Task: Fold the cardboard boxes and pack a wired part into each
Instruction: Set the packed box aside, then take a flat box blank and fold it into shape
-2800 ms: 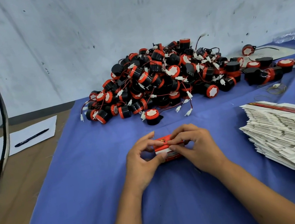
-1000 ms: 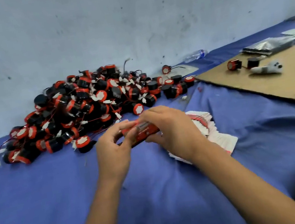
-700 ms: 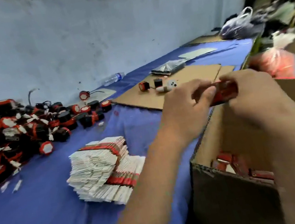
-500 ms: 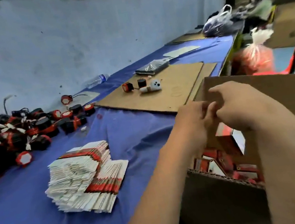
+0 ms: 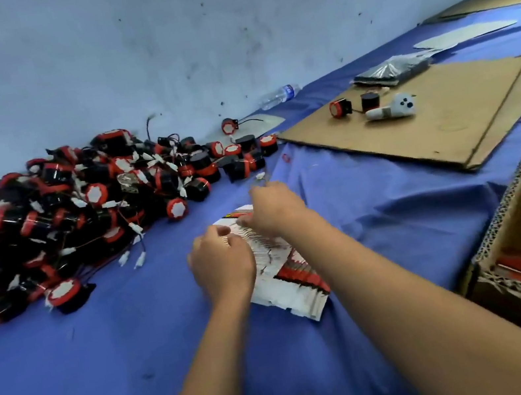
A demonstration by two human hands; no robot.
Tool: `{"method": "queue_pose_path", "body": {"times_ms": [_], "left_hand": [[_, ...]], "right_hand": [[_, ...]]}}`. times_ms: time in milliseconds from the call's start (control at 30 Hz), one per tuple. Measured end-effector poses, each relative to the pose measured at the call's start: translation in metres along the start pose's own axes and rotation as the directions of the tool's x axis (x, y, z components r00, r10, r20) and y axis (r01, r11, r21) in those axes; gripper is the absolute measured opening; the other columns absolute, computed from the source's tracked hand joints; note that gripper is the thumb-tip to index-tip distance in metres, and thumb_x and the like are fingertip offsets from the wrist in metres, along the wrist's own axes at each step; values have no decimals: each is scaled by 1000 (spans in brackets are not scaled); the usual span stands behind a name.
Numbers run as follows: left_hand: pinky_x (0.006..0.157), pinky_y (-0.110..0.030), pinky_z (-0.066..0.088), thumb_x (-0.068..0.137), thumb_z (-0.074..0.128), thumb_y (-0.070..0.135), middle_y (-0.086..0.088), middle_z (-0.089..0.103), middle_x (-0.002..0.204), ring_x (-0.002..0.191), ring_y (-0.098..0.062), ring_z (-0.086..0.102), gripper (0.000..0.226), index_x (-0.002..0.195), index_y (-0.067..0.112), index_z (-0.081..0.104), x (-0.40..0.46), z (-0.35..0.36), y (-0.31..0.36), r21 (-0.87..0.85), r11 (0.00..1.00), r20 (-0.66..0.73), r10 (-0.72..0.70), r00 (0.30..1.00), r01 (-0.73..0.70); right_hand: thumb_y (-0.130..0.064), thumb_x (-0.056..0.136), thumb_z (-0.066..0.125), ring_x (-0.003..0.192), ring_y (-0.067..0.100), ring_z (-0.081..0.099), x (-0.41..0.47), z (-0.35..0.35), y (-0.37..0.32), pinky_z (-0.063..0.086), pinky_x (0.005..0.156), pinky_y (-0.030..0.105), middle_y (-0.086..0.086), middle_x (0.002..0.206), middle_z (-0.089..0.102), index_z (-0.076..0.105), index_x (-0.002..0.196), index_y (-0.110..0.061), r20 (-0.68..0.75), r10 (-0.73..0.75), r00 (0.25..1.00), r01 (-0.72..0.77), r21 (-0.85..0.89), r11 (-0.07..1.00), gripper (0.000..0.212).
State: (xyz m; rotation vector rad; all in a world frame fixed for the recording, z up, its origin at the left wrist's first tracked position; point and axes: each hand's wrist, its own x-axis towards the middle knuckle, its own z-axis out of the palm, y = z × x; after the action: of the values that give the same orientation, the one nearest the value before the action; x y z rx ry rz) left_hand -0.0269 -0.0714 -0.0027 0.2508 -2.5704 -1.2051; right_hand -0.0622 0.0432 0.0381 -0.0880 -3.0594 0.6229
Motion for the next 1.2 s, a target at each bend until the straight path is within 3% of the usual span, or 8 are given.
{"method": "queue_pose_path", "body": {"times_ms": [100,200,333,467,567,733,867,1200], "left_hand": [[102,-42,45,103,46,24,-11,64,132,124,-33,55,34,130,15,65,7,7,-20,38,999,111,-18,994,14],[90,-42,48,105,45,29,-7,70,117,113,-31,61,29,116,17,69,6,14,-28,-23,1000,74,7,997,-5],[70,-38,44,104,47,40,3,67,91,99,-27,64,26,91,22,62,4,10,-28,-291,954,18,-63,998,66],[105,-41,50,100,59,52,6,54,144,125,-14,56,61,151,23,44,18,-18,-37,-741,650,87,-156,984,169],[84,-35,61,99,66,43,3,68,133,120,-16,66,67,156,29,35,33,-57,-66,-878,457,96,-128,987,145],[90,-37,59,91,76,31,-6,72,118,113,-21,69,64,145,28,43,24,-125,-144,-740,672,-102,-121,987,6],[88,-37,59,76,64,31,-8,72,118,107,-25,70,60,133,25,49,10,-166,-194,-692,721,-164,-116,980,-31],[80,-15,55,92,69,26,24,75,110,103,3,70,32,121,39,69,13,-174,-207,-348,917,-169,145,975,-197]], "right_hand": [[-51,100,57,129,34,50,25,17,-8,38,109,53,13,140,58,57,124,-10,202,2,979,35,-180,983,47],[-19,102,56,90,27,58,28,20,-14,42,75,35,8,104,65,58,93,-9,143,-173,975,211,-328,921,13],[6,89,52,57,22,38,14,-4,-28,32,56,37,4,64,39,35,64,-11,9,-315,949,292,-401,868,35],[-3,93,51,58,29,40,-6,-6,-64,21,49,34,4,63,42,48,73,-11,-343,-394,853,331,-230,915,21],[-8,99,49,60,22,39,-33,22,-101,27,56,32,1,61,53,51,74,-13,-281,-553,784,589,60,806,25],[-12,102,55,63,27,56,-60,97,-147,47,67,47,7,70,66,62,79,-2,-373,-508,777,629,419,655,26],[-21,100,63,78,9,69,-75,143,-179,59,72,28,-8,88,74,74,100,-13,-281,-587,759,591,674,443,13],[-45,94,64,126,12,42,-58,168,-179,45,102,33,-12,121,52,61,121,-26,-67,-437,897,319,783,535,33]]}}
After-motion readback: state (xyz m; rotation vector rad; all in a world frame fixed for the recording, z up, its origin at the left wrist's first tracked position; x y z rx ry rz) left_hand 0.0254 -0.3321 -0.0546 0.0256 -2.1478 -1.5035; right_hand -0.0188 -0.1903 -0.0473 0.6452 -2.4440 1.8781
